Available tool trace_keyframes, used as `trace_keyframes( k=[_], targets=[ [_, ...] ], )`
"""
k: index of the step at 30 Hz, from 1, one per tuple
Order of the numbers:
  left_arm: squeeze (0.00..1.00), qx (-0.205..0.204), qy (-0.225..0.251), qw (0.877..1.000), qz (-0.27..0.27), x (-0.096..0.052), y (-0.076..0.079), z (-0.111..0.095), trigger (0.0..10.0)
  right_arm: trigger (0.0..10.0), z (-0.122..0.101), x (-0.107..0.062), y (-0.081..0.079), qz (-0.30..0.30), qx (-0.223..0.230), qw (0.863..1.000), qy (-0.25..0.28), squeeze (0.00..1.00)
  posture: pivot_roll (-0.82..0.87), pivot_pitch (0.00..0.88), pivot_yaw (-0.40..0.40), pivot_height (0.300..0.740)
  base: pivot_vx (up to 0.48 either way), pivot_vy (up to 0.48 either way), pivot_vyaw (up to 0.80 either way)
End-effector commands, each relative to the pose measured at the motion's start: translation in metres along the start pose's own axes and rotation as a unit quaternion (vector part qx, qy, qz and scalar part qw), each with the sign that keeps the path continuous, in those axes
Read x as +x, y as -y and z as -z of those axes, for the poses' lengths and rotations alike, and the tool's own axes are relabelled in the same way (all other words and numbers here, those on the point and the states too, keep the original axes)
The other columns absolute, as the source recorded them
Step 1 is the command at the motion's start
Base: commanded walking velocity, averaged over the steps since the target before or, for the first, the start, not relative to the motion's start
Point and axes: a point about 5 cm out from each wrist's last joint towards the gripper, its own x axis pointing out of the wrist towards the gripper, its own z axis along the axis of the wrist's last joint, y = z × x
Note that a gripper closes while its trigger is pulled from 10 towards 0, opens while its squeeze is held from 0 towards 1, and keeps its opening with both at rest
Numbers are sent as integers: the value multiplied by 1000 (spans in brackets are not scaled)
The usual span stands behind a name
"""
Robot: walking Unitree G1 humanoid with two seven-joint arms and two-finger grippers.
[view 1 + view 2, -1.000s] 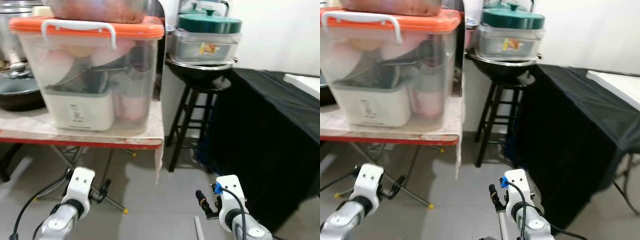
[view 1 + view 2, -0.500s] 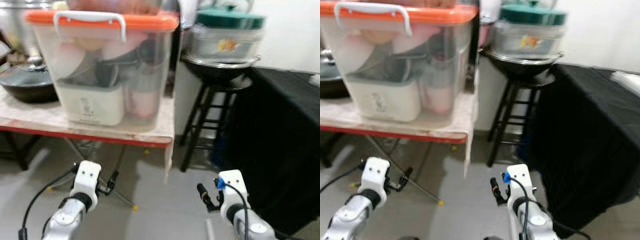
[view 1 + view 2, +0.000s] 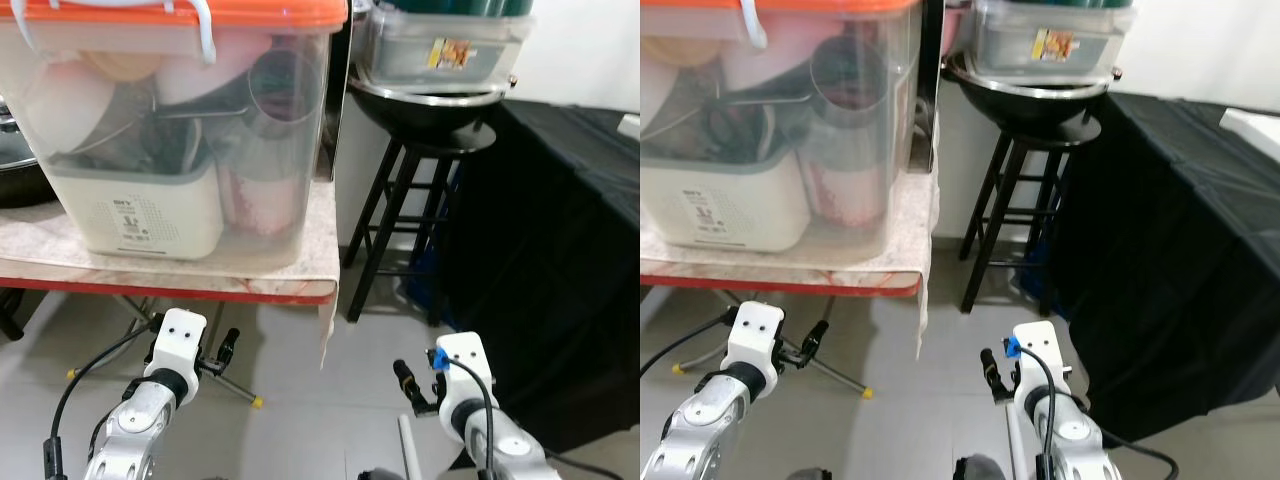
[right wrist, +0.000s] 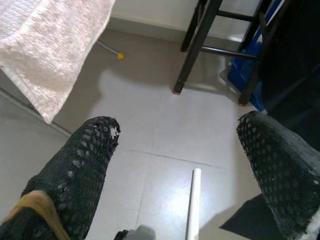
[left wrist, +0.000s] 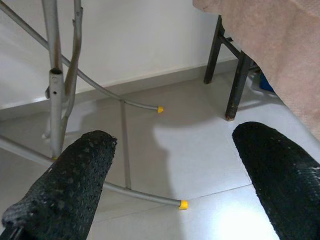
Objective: Building children table
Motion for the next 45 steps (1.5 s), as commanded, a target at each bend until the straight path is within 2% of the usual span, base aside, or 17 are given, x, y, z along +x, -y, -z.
trace_keyframes(
  k=[1, 14, 22, 25, 30, 32, 38, 39, 42, 44, 45],
  targets=[
    [0, 1, -10, 1000, 6, -1, 3, 4, 10000, 10000, 0, 1, 1, 0, 1, 1000, 3, 0, 54, 0, -82, 621, 0, 0, 0],
    [0, 4, -13, 1000, 4, -1, 4, 5, 10000, 10000, -2, 4, 1, -1, -1, 1000, 0, 0, 54, 0, -83, 621, 0, 0, 0],
    [0, 1, 0, 1000, -10, 3, 1, 0, 10000, 10000, -10, 9, 4, 10, -4, 1000, 8, 0, 53, 0, -76, 601, 0, 0, 0],
    [0, 13, 1, 1000, -20, 5, -5, 0, 10000, 10000, -13, 11, 10, 23, 0, 1000, 11, 0, 53, 0, -72, 586, 0, 0, 0],
    [0, 15, 0, 1000, -22, 5, -6, 0, 10000, 10000, -13, 11, 11, 25, 1, 1000, 11, 0, 55, 0, -72, 581, 0, 0, 0],
    [0, 23, -5, 999, -37, 5, -14, 1, 10000, 10000, -12, 12, 13, 27, 3, 1000, 8, 0, 58, 0, -72, 566, 0, 0, 0],
    [0, 25, -5, 999, -41, 4, -17, 1, 10000, 10000, -12, 12, 15, 30, 4, 1000, 7, 0, 57, 0, -70, 556, 0, 0, 0],
    [0, 28, -5, 999, -44, 4, -19, 1, 10000, 10000, -12, 11, 21, 41, 3, 999, 7, 0, 50, 0, -65, 551, 0, 0, 0],
    [0, 28, -5, 999, -44, 4, -19, 1, 10000, 10000, -12, 11, 21, 41, 3, 999, 7, 0, 50, 0, -65, 551, 0, 0, 0],
    [0, 38, -10, 998, -55, 4, -32, 4, 10000, 10000, -8, 9, 40, 75, 2, 997, 0, 0, 42, 0, -61, 541, 0, 0, 0],
    [0, 38, -10, 998, -55, 4, -32, 4, 10000, 10000, -8, 9, 40, 75, 2, 997, 0, 0, 42, 0, -61, 541, 0, 0, 0]
  ],
)
